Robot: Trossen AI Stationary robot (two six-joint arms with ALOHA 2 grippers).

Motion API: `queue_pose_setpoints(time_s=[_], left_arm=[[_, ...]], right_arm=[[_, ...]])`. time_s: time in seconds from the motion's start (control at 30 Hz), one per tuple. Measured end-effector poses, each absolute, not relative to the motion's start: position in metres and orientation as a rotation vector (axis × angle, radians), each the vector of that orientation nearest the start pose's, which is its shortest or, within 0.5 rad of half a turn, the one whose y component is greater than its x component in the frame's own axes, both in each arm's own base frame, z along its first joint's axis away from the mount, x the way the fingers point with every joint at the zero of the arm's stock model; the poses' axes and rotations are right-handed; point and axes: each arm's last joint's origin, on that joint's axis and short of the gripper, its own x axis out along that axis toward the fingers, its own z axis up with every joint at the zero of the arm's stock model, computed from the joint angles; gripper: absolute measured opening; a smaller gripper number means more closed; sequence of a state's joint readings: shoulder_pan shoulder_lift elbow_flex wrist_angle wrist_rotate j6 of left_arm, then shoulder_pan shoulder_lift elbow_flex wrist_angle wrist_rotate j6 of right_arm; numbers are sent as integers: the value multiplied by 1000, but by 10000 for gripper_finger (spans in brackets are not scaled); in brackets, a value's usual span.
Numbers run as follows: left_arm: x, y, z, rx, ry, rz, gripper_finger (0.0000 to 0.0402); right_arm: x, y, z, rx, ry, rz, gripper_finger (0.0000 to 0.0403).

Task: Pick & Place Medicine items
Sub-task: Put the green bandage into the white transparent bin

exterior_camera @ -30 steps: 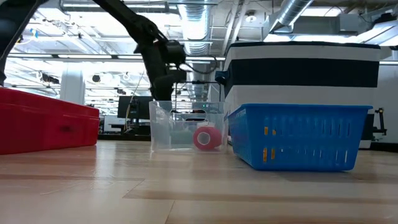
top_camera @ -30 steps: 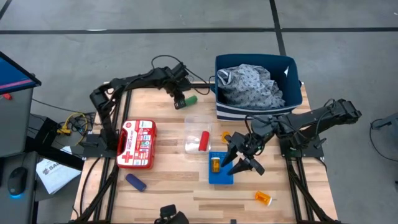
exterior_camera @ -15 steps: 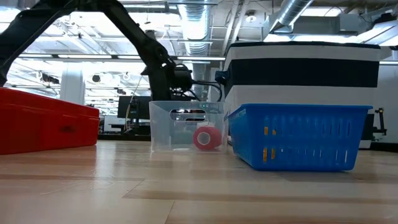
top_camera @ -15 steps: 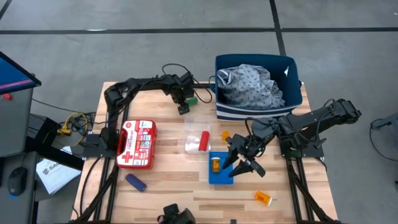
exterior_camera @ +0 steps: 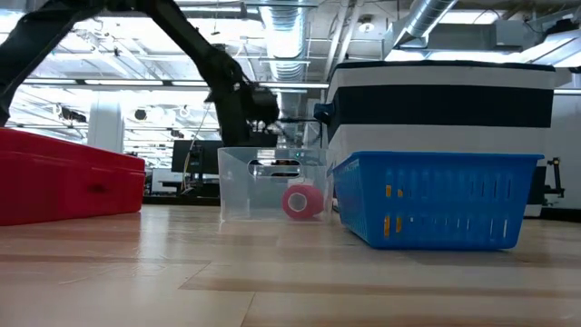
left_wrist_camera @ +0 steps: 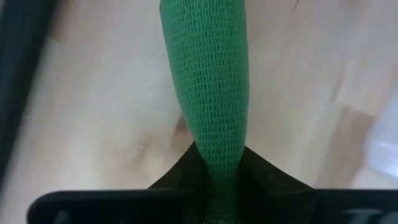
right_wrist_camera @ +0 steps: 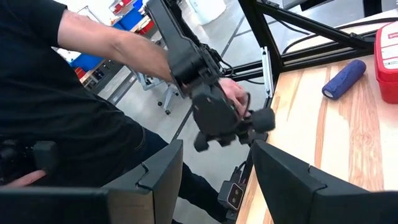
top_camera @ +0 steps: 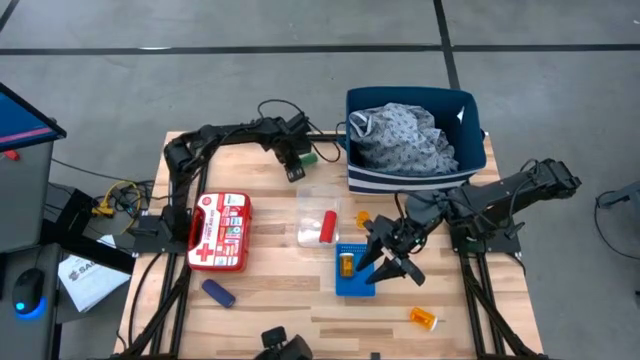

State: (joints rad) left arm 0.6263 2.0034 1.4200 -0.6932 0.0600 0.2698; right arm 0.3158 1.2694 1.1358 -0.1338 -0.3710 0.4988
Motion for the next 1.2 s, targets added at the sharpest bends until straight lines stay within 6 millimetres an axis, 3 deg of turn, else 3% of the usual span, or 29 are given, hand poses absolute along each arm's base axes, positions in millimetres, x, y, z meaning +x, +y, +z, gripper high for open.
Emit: queue_pose_setpoints(time_s=[0.23, 0.4, 0.6, 0.73, 0.83, 1.03, 1.2], left_arm=[[306, 209, 231, -179, 1155, 280, 78], [302, 162, 275, -157, 1087, 171, 68], [319, 91, 300, -130, 993, 56, 70], [342, 48, 296, -99, 932, 6, 72], [353, 33, 277, -48, 997, 57, 72], [353, 40, 226, -228, 1107, 201, 74], [347, 48, 209, -425, 1130, 228, 111]], right_arm=[[266, 100, 358, 489, 431, 596, 191], [266, 102, 358, 485, 423, 583, 191], [265, 105, 359, 480, 416, 574, 191], [265, 105, 359, 480, 415, 572, 191], [264, 108, 359, 479, 416, 580, 191], [260, 117, 359, 472, 422, 594, 191], [257, 123, 358, 479, 426, 585, 191]])
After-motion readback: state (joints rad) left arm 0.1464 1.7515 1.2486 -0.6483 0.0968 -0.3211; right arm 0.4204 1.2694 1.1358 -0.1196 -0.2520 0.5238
